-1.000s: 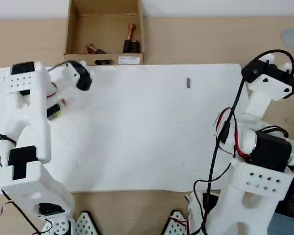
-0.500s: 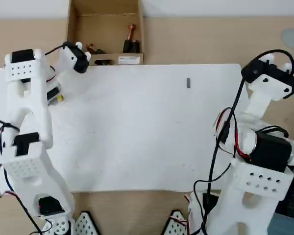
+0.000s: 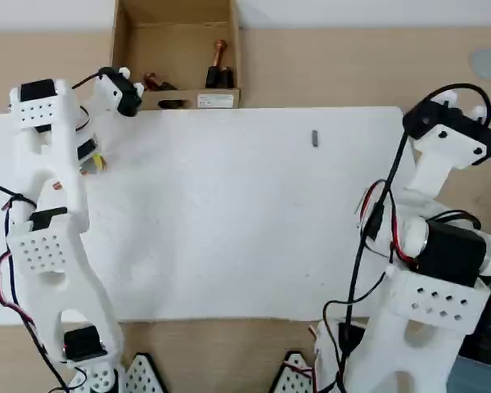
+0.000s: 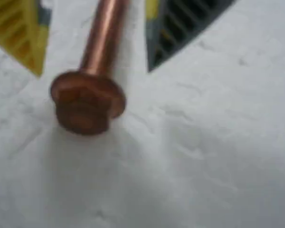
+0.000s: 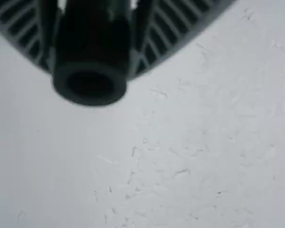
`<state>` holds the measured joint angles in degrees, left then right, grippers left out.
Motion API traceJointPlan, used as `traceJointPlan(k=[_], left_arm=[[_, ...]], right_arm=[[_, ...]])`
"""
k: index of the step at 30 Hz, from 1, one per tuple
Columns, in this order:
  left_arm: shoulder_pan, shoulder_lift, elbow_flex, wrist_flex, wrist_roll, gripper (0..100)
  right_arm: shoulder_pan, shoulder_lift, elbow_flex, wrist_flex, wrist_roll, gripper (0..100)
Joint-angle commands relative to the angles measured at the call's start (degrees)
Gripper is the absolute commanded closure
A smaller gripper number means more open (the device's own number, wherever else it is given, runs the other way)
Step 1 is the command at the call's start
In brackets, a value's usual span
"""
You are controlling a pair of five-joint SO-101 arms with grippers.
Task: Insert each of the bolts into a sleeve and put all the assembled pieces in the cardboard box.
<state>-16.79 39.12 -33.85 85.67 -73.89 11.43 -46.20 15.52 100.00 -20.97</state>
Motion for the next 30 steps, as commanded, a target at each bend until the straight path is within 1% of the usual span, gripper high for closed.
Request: traceJointPlan(k=[1, 4, 15, 17, 20, 27, 28, 30], left_arm=[[-0.6, -0.7, -2.9, -0.3, -0.1, 84], [-0.4, -0.4, -2.8, -0.3, -0.1, 84], [-0.1, 6.9, -3.5, -0.8, -0.1, 85], [0.6, 7.1, -3.5, -0.8, -0.1, 90], [1.5, 7.2, -3.5, -0.6, 0.2, 99], [1.8, 6.5, -3.6, -0.3, 0.4, 100], [1.7, 6.1, -4.2, 0.2, 0.4, 100], [1.5, 4.3, -6.9, 3.6, 1.1, 100]], right_arm=[[0.3, -0.6, -0.1, -1.2, 0.1, 98.9], [0.3, -0.6, -0.1, -1.2, 0.1, 98.9], [0.3, -0.6, -0.1, -1.2, 0.0, 98.9], [0.3, -0.6, -0.1, -1.2, 0.0, 98.9], [0.3, -0.6, -0.1, -1.2, 0.0, 98.9], [0.3, -0.8, -0.2, -1.2, 0.0, 98.9], [0.3, -0.8, -0.3, -1.2, 0.0, 98.9], [0.3, -0.9, -0.6, -1.2, 0.1, 98.9]])
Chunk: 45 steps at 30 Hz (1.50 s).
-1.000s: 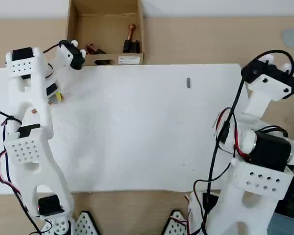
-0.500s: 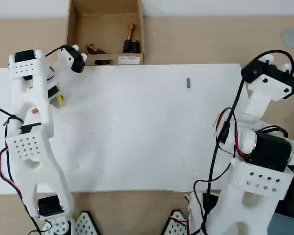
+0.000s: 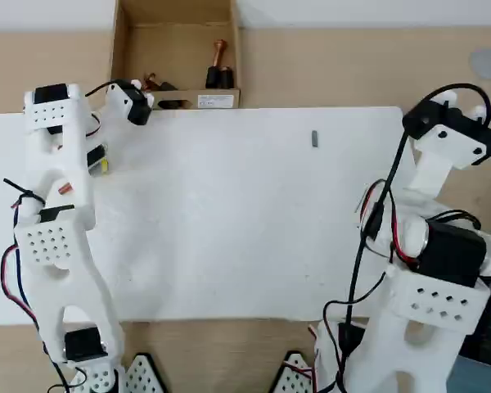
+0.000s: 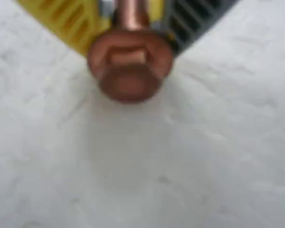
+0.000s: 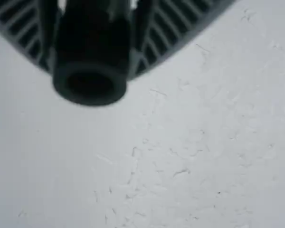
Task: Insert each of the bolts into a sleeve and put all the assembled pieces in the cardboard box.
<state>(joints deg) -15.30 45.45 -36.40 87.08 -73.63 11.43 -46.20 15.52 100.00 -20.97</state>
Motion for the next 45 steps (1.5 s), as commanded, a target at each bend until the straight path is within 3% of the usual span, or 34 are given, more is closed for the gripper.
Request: traceJointPlan(k=[1, 6, 13, 17, 20, 26, 33, 45], left_arm=[[0.1, -2.9, -6.0, 4.5, 1.0, 100], [1.7, -7.6, -15.2, 13.4, 2.9, 100], [4.0, -18.2, -20.3, 13.4, 17.9, 100], [4.8, -25.3, -20.3, 13.4, 31.7, 100], [5.8, -31.6, -19.0, 13.5, 36.0, 100], [12.4, -51.1, -0.6, 13.5, 44.7, 100], [20.7, -74.7, 23.1, 12.8, 54.5, 100], [18.6, -104.3, 61.3, -13.1, 69.2, 100]], right_arm=[[0.3, -0.9, -0.6, -1.2, 0.2, 98.9], [0.2, -0.9, -3.9, -1.2, 0.4, 98.9], [-4.6, -1.0, -9.3, -1.0, 3.4, 98.9], [-6.6, -1.0, -11.1, -0.8, 4.5, 98.9], [-8.7, -1.1, -11.4, 0.2, 6.6, 98.9], [-14.3, -7.7, -9.2, 1.3, 8.7, 98.9], [-15.0, -15.0, -0.6, -3.0, 10.2, 98.9], [-15.0, -29.0, 22.4, -19.8, 9.9, 98.9]])
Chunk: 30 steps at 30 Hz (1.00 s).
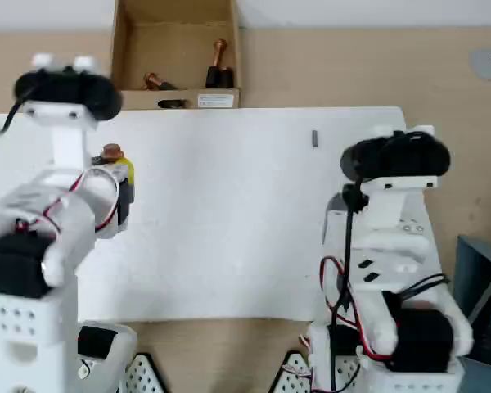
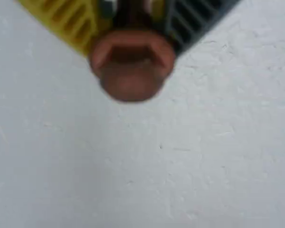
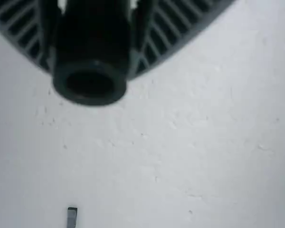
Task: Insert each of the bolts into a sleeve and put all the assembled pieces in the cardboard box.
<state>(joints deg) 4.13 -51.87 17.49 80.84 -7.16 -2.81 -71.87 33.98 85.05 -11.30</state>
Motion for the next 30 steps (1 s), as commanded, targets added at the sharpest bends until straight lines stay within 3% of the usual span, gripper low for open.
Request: traceJointPlan(k=[1, 16, 22, 30], left_arm=[[-0.8, -9.5, 10.1, -8.9, 4.1, 100], [-0.3, -41.5, 38.1, -27.5, 27.9, 100], [3.4, -52.5, 44.7, -28.5, 28.6, 100], [10.7, -52.7, 44.1, -32.1, 28.7, 100]], right_arm=[[-1.0, -4.7, 5.8, -6.2, 0.4, 98.9], [-18.6, -26.6, 29.1, -21.7, 0.4, 98.9], [-24.4, -31.3, 33.3, -24.4, 0.6, 98.9], [-32.3, -34.2, 39.1, -28.5, 2.6, 98.9]])
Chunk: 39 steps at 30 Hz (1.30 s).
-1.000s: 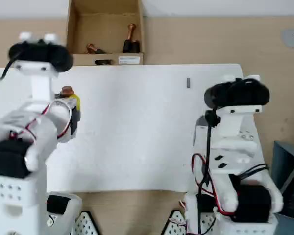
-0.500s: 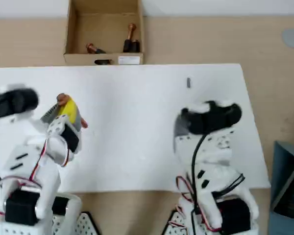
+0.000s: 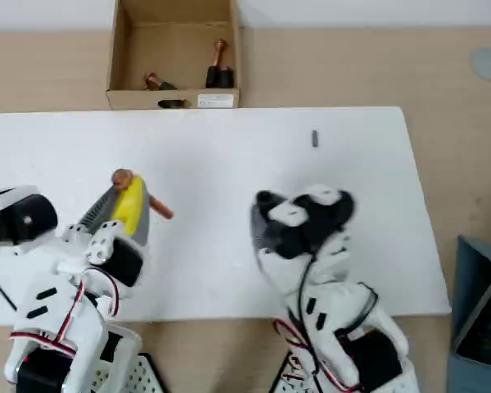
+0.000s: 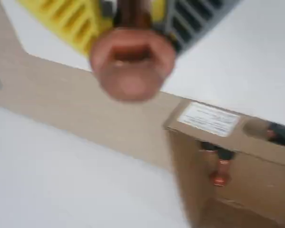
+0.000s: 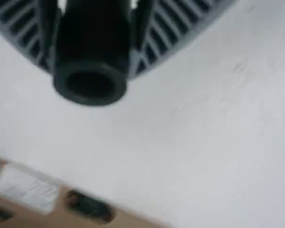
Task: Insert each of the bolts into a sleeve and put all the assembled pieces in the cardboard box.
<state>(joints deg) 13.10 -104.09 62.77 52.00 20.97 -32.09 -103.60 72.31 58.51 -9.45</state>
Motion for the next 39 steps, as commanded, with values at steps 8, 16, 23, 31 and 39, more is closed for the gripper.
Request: traceJointPlan(k=[8, 16, 23, 31, 39], left_arm=[[6.9, -0.5, -1.7, -7.0, 0.6, 100], [12.7, -0.1, -3.4, -6.8, 0.3, 100], [13.1, -0.3, -3.5, -1.6, 0.5, 100], [13.1, -0.3, -3.1, -1.7, 0.6, 100], [13.1, -0.3, -3.0, -1.4, 0.6, 100]], right_arm=[[-12.5, -3.8, 3.0, -2.0, 6.1, 98.9], [-15.6, -3.7, 3.4, -4.7, 10.9, 98.9], [-15.6, -3.7, 3.3, -6.5, 14.9, 98.9], [-16.7, -3.7, 3.2, -6.5, 14.9, 98.9], [-18.8, -3.6, 3.4, -6.5, 14.9, 98.9]])
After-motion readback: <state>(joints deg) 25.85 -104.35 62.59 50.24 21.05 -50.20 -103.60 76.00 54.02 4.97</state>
